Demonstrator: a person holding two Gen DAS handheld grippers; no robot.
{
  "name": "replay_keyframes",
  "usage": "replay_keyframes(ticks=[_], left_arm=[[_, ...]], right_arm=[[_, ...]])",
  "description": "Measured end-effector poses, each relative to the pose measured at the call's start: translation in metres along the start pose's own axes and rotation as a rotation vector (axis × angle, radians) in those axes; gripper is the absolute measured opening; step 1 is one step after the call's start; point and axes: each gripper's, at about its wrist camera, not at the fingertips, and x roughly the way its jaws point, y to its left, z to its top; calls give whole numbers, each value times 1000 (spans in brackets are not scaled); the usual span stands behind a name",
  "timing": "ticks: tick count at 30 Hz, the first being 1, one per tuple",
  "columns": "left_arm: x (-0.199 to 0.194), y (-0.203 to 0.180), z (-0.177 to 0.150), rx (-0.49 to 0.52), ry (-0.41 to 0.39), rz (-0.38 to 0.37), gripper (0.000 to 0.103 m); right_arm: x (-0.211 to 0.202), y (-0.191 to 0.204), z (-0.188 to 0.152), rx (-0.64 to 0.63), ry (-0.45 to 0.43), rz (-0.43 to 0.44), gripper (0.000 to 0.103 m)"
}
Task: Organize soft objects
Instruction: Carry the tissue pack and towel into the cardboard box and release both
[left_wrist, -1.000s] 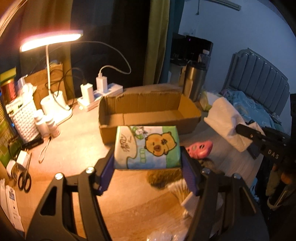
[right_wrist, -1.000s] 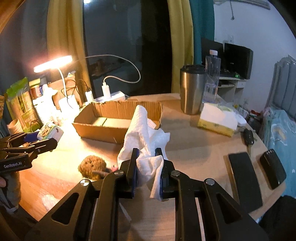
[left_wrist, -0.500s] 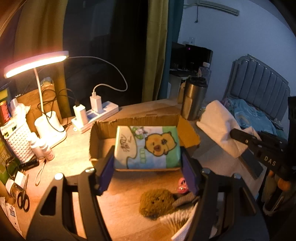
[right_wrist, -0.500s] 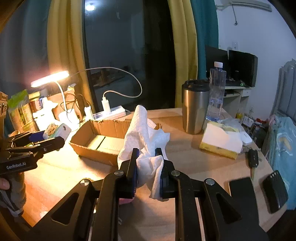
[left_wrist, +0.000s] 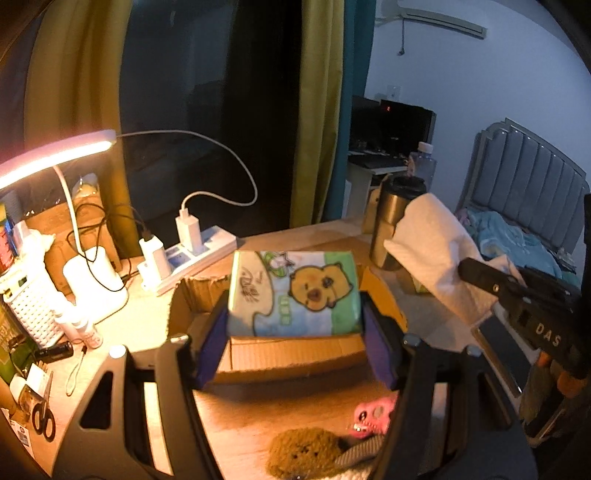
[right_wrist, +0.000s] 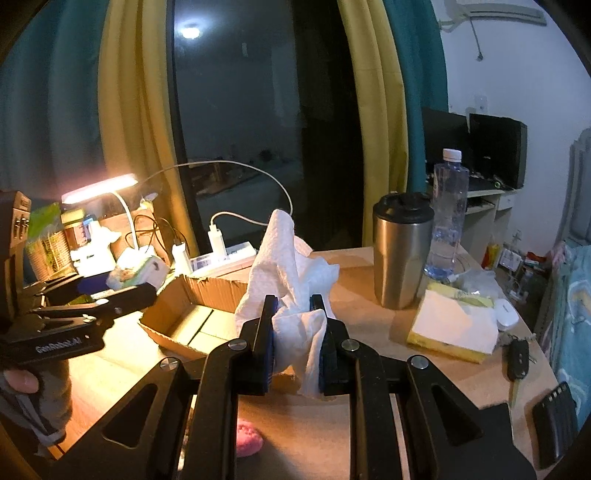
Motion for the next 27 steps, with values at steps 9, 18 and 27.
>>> replay_keyframes(ticks=[9,18,27], left_arm=[[29,-4,3,-11,22,8,66],[65,-9,1,-8,67,1,66],[112,-7,-14,-25,151,4,66]], right_arm=[[21,-3,-3,3,22,29,19],[52,-4,-9,11,59,63,19],[87,-5,-24,13,130,98,18]])
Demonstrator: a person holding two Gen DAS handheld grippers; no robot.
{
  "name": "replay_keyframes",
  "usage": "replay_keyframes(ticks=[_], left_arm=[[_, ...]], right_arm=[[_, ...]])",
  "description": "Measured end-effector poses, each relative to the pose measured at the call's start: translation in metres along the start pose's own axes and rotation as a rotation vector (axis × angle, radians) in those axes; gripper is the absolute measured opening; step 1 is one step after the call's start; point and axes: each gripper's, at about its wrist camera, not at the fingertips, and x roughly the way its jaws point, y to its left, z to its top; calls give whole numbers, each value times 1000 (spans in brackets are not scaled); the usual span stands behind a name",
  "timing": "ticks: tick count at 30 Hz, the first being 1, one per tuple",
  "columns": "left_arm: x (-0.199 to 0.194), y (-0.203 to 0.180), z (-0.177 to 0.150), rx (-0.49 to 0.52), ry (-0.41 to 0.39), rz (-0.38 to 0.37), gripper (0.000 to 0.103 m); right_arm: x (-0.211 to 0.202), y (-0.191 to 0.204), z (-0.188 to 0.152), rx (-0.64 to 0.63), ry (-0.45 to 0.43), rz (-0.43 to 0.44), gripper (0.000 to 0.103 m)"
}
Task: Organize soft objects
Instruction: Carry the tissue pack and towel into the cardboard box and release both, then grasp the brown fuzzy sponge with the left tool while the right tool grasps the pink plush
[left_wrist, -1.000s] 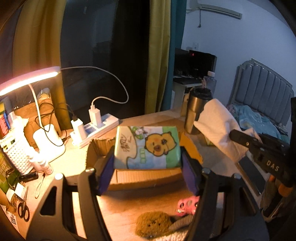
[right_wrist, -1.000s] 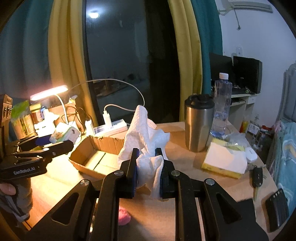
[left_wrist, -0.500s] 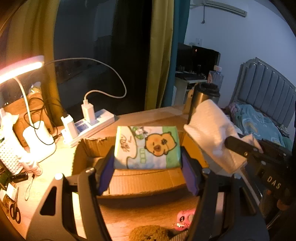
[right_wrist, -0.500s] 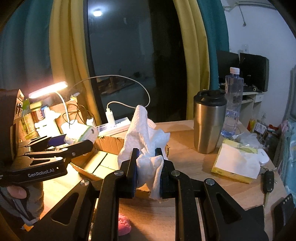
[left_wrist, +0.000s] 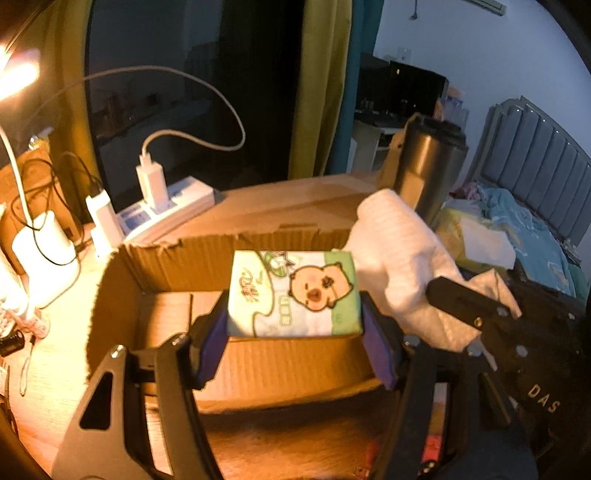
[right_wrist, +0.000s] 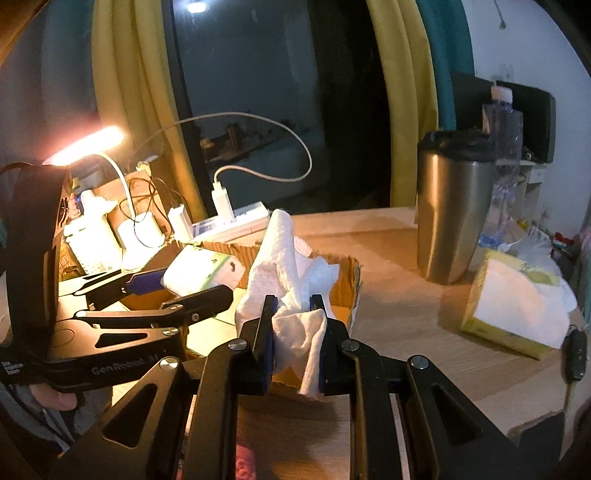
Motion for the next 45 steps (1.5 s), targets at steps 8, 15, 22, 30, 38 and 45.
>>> replay_keyframes(ticks=[8,15,22,30,38,45], left_arm=[[28,-1,-8,-11,74,-13,67],[38,6,-11,-40,116,-14,67],[32,11,-11,-43,112,-12,78],[10,17,-9,-55,76,-1,79],[-18,22,-6,-68,29,1,79],[-44,22,-10,-66,0,-7,79]], right_arm=[[27,-3,-9,0,70,2,19],[32,-2,-10,5,89,-10,20],[27,1,-5,13,80,-26,45],[5,4,3,22,41,-54,51],[-19,10,5,22,10,-89,52],[-40,26,2,5,-10,-95,52]])
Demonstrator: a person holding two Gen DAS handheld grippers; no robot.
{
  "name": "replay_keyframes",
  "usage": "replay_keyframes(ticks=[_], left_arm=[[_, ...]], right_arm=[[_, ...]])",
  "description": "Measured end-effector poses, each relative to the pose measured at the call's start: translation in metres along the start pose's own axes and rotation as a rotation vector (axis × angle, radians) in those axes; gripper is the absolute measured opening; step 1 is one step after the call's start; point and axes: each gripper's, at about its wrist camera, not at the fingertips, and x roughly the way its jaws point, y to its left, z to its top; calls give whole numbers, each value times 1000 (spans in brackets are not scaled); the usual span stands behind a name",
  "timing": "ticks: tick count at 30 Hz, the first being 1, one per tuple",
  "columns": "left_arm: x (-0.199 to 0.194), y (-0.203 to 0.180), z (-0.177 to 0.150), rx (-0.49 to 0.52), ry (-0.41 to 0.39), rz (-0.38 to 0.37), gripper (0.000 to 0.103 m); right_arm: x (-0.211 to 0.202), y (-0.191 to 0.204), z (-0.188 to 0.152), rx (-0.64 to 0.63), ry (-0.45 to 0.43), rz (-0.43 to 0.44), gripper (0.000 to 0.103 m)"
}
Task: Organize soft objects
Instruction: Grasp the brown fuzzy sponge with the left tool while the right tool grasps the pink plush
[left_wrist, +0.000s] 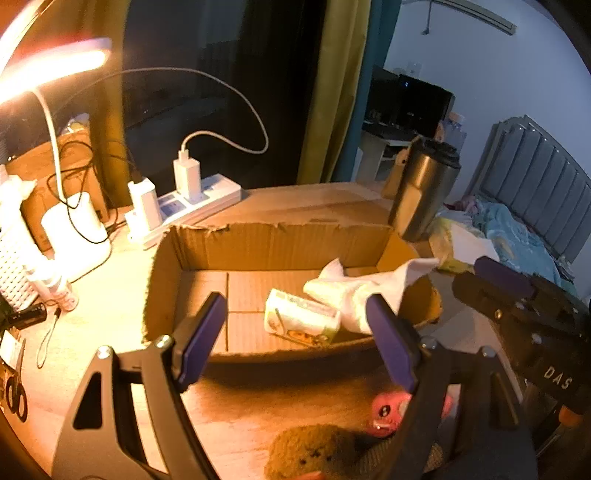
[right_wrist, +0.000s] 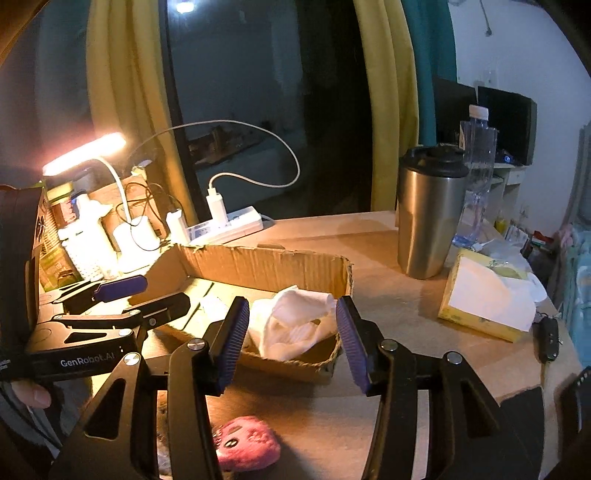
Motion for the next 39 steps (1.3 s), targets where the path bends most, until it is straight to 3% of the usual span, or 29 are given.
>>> replay_keyframes(ticks=[20,39], left_arm=[[-56,2,-26,18,-44,-18,79],[-35,3,-74,40,69,-11,79]], right_arm=[[-42,28,-27,-6,-6,-24,52],[-27,31,-71,28,80,-11,52]])
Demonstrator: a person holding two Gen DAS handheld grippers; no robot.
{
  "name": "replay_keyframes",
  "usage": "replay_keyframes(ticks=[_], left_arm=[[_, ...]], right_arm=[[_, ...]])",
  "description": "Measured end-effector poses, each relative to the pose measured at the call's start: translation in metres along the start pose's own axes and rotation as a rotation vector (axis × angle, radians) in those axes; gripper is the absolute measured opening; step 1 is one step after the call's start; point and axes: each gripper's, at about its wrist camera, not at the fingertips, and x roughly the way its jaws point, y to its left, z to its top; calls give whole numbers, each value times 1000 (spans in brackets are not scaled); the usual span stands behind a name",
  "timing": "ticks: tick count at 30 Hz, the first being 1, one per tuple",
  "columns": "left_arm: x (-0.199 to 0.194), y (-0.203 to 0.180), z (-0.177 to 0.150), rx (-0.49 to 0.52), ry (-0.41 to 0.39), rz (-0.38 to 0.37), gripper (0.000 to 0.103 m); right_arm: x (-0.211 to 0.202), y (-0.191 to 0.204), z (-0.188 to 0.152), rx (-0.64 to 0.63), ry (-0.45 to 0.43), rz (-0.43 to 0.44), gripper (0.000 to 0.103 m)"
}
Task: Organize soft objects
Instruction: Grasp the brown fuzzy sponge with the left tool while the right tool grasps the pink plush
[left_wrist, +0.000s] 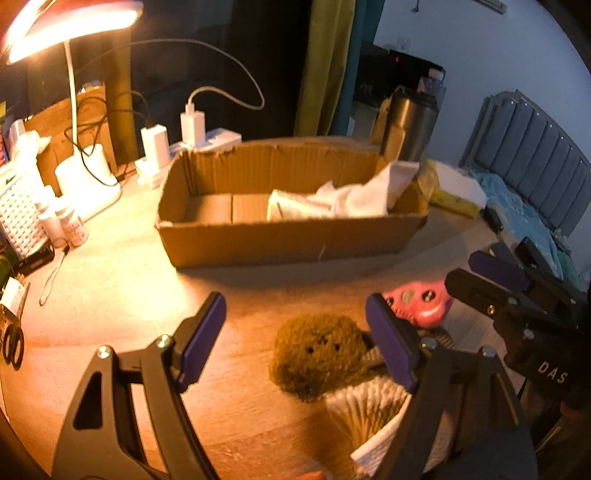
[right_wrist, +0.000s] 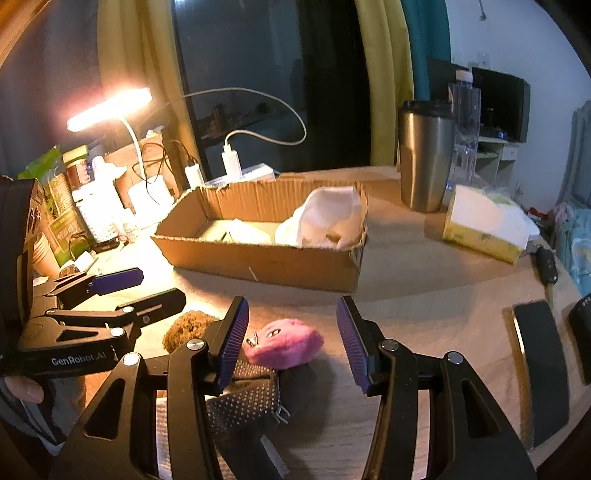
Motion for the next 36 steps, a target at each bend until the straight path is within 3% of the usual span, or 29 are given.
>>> replay_keyframes(ticks=[20,31,33,36], left_arm=[[41,-13,-14,62,143,20,79],[56,-8,-18,46,203,-29,77],[56,-7,-19,41,204,-43,61],[55,-6,-20,40,207,-68,55]], right_arm=[[23,-16,-12,41,49,52,52],[37,-7,-18,7,91,79,52],[38,-6,-18,1,97,81,46],[38,-3,-18,-16,101,78,41]])
